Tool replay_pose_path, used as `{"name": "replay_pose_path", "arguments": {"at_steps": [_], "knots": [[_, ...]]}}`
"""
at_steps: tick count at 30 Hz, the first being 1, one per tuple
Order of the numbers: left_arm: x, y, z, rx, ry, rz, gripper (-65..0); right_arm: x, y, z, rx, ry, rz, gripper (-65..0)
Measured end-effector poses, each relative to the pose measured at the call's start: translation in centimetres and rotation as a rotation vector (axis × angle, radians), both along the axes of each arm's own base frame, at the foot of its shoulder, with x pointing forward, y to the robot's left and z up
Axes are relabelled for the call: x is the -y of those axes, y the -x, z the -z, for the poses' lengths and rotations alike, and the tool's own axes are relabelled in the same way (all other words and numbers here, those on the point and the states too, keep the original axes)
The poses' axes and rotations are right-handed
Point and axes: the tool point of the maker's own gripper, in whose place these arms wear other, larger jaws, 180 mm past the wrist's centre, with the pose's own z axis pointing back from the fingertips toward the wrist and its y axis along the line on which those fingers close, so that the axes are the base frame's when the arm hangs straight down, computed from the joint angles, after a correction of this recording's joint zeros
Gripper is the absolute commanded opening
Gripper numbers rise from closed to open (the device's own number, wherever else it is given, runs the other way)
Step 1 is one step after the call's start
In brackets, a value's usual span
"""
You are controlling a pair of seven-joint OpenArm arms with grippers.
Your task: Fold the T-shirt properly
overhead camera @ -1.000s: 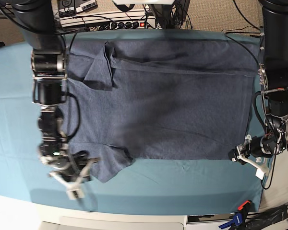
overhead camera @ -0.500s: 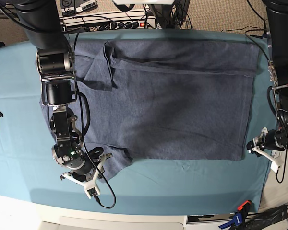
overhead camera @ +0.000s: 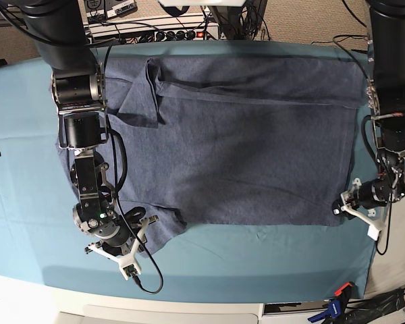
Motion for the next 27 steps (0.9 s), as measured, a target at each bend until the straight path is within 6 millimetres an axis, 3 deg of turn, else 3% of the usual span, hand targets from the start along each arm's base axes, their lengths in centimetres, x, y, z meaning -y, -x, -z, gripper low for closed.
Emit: {"name": "replay_pose_path", "arguments": {"at_steps": [19, 22, 27], "knots": [[2.7, -1.3, -1.3, 0.034, 0.053, 0.056, -39.7, 0.0, 0.0, 0.0, -0.001, 0.001, 0.001, -46.5], [2.7, -1.7, -1.8, 0.048, 0.054, 0.058, -46.4, 0.0, 0.0, 0.0, 0.000, 0.000, 0.000, -46.5], [2.7, -1.7, -1.8, 0.051, 0.054, 0.056, -65.0, 0.1, 0.0, 0.0, 0.000, 0.001, 0.001, -46.5]]}}
